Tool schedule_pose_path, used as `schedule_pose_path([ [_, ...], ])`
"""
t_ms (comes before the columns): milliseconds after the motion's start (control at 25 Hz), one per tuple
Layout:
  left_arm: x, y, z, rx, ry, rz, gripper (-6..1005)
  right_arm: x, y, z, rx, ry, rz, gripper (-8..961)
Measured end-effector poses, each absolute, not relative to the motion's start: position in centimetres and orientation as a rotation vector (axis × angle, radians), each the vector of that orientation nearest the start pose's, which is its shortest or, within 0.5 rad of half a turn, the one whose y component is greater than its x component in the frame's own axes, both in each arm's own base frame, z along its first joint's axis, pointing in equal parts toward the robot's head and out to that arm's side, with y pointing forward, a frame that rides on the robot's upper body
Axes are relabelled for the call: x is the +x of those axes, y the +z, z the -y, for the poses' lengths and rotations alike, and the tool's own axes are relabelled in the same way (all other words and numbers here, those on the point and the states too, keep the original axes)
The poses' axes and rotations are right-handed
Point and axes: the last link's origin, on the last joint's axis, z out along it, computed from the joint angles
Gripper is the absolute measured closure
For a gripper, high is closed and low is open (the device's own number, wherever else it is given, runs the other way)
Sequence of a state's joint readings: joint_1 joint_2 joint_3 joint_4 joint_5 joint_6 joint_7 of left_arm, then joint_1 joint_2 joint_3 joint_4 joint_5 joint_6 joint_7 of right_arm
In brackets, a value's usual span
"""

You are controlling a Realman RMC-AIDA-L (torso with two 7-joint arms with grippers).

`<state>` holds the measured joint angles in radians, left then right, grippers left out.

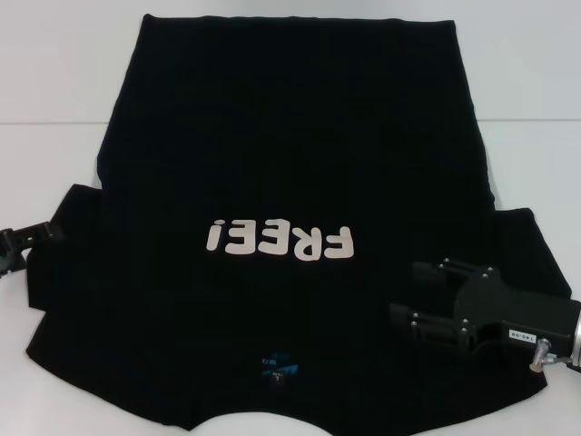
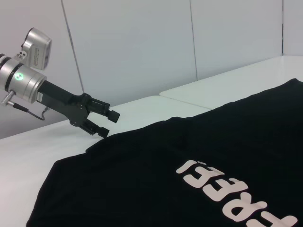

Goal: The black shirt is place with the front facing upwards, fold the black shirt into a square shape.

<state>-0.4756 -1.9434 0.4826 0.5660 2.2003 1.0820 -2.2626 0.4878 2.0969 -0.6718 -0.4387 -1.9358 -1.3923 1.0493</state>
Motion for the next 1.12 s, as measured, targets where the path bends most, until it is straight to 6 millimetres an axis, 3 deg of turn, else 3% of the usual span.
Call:
schedule_pose_path([
  [520, -37.8, 6.6, -34.7, -1.729, -0.607, 1.803, 61, 29.2, -4.0, -31.1, -2.622, 0.665, -0.532, 163],
  [1120, -37.8, 7.5, -34.5, -1.689, -0.714, 1.801, 64, 29.2, -4.0, -31.1, -2.622, 0.665, -0.531, 163],
])
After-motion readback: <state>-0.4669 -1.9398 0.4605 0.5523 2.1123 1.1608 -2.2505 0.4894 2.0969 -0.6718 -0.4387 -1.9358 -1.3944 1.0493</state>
